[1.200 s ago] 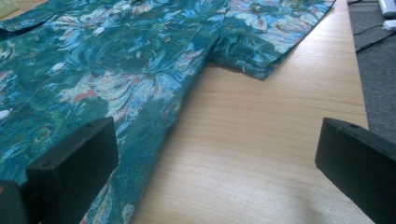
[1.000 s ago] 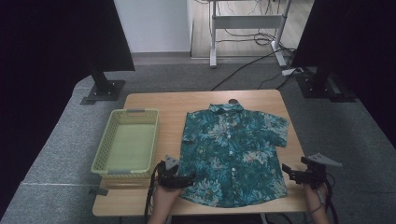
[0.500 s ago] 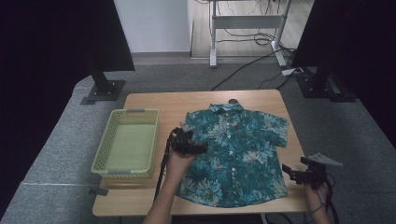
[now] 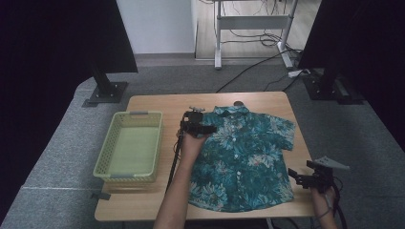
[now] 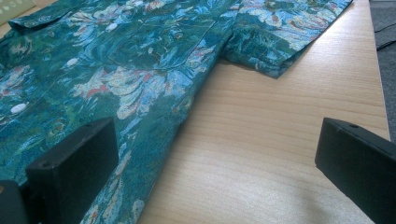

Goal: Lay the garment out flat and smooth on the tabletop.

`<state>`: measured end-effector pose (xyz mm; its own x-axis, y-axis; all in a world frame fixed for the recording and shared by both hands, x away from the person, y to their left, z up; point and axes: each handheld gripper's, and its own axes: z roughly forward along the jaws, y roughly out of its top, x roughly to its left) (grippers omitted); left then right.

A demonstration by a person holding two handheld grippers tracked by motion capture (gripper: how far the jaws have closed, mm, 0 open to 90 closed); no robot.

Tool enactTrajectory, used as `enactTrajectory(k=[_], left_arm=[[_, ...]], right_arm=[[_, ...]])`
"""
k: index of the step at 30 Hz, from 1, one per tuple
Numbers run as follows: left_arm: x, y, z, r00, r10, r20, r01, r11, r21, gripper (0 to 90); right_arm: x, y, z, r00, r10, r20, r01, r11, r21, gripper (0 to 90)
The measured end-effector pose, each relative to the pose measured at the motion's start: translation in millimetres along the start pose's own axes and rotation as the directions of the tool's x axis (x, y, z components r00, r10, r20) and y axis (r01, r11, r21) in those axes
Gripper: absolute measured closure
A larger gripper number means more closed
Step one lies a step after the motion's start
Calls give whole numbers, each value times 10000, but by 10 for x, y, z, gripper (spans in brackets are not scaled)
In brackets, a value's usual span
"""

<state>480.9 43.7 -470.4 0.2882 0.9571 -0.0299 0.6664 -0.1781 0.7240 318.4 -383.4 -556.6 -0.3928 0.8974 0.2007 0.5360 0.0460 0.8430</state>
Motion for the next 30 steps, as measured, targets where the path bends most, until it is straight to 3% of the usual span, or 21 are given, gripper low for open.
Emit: enactTrajectory(k=[4,6,11,12,14,15,21,23,25,26,27,30], left_arm=[[46,-45,245,9998,-75,-201,84,9991,427,113],[70,-57,306,9996,-221,-174,227,9992,317,105],[73,-73,431,9985,100,-546,-77,9990,436,114],[75,-79,456,9969,123,-780,-83,9987,509,114],[87,-97,507,9977,108,-676,-69,9983,576,147],[83,-104,522,9961,167,-867,-121,9985,533,149],[79,-132,625,9964,392,-748,-359,9984,446,232],[93,-153,673,9956,486,-805,-433,9968,665,255],[103,-185,718,9974,508,-517,-460,9950,888,286],[88,-198,736,9945,690,-783,-615,9936,944,285],[79,-207,755,9941,799,-737,-718,9917,1068,313],[71,-215,770,9953,679,-688,-606,9928,1033,401]], right_arm=[[-5,-2,-2,9999,25,-97,-25,10000,8,0],[-5,-2,1,9999,36,-114,-36,10000,30,0],[-8,-2,2,9999,57,-151,-57,10000,29,0],[-9,-2,3,9998,64,-173,-63,10000,47,0],[-8,-2,3,9998,67,-189,-66,10000,65,0],[-9,-2,3,9997,73,-213,-72,10000,60,0],[-9,-1,8,9995,52,-302,-49,10000,87,0],[-9,-1,10,9996,55,-294,-52,9999,109,0],[-11,-1,9,9994,65,-343,-61,9999,104,0],[-13,-1,11,9994,75,-335,-71,9999,119,0],[-14,0,12,9994,84,-350,-80,9999,120,0],[-15,0,12,9993,82,-372,-78,9999,110,0]])
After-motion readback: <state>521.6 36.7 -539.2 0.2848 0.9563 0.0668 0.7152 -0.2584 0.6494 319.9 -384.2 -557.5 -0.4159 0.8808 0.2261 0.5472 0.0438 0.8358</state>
